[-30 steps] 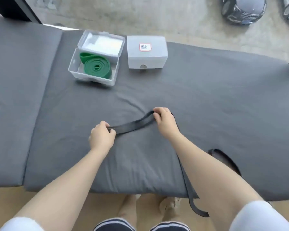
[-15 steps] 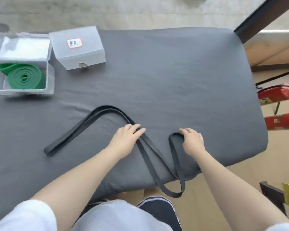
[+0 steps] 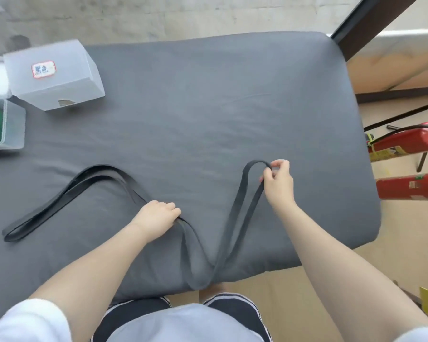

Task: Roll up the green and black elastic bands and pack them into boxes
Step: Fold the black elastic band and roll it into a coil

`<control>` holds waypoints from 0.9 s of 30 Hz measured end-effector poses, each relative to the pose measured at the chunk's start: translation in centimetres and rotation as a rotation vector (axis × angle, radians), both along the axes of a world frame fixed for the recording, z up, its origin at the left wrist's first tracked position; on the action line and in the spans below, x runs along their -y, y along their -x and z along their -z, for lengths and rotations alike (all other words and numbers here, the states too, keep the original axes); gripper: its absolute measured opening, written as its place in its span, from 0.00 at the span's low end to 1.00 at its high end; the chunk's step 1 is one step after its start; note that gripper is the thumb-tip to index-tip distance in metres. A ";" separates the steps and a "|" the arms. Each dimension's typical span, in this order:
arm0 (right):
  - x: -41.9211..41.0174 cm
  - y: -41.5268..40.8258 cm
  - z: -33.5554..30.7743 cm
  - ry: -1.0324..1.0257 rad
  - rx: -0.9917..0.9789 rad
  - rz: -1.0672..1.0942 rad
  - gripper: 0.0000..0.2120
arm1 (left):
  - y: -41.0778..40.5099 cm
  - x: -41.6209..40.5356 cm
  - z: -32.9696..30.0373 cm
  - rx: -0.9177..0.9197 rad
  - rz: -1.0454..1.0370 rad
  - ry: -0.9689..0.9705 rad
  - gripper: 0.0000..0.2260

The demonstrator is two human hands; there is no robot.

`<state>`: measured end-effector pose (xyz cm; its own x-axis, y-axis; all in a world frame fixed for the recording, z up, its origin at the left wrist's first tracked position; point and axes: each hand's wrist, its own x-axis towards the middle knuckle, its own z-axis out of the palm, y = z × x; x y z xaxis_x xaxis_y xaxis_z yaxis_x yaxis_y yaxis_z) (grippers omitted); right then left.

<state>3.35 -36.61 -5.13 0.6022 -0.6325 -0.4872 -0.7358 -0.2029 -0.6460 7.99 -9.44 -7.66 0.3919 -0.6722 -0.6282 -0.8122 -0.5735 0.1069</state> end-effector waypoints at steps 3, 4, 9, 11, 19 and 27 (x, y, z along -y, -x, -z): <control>4.1 -3.2 -2.1 -0.146 0.138 0.277 0.06 | -2.5 2.9 -2.4 -0.100 -0.561 0.193 0.13; 5.5 -4.2 -2.9 -0.183 0.175 0.353 0.06 | -3.8 3.7 -3.1 -0.101 -0.723 0.307 0.13; 11.4 -8.2 -6.3 -0.244 0.336 0.580 0.05 | -9.9 7.0 -6.9 -0.064 -1.207 0.640 0.08; 12.9 -8.8 -6.4 -0.237 0.309 0.574 0.07 | -11.4 7.7 -7.1 -0.063 -1.279 0.653 0.09; 6.3 -5.6 -1.8 0.110 -0.205 -0.059 0.24 | -7.8 3.7 -2.5 -0.120 -1.111 0.309 0.32; -11.1 -5.1 -0.2 -0.101 -0.161 -0.754 0.11 | -3.4 -8.9 -1.6 0.042 -1.217 0.235 0.28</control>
<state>8.43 -25.46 -4.89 0.7689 -0.0279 -0.6387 -0.5089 -0.6315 -0.5850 11.40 -0.58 -6.05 0.8565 0.0484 -0.5138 0.2298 -0.9272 0.2957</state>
